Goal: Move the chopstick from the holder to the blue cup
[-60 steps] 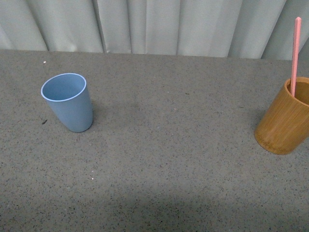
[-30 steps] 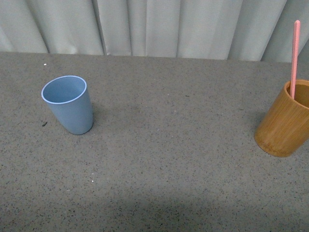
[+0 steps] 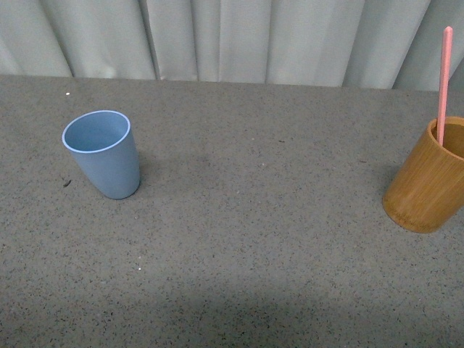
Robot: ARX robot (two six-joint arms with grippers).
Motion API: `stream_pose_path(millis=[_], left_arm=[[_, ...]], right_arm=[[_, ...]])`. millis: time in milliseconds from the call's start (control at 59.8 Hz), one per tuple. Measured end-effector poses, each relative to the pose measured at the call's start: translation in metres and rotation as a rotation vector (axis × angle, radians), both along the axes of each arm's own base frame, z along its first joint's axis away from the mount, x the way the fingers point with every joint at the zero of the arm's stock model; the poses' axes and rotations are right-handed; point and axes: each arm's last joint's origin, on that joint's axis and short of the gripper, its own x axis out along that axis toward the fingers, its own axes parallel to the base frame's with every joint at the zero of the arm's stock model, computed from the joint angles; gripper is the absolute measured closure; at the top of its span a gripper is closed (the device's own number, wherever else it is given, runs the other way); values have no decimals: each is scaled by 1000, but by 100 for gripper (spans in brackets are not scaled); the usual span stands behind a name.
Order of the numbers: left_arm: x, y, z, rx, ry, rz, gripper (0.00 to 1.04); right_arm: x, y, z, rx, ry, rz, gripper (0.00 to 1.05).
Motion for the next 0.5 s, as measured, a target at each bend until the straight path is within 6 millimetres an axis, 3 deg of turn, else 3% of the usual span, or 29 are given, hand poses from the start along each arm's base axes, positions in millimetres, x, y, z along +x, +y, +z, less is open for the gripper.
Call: stream_pose_path(millis=[435,502], left_arm=[[0,0,0,0,1,-1,7],[1,1,-3,-128,162,-122,7]], right_arm=[[0,0,0,0,0,0,9],[0,0,0,0,0,-1,9]])
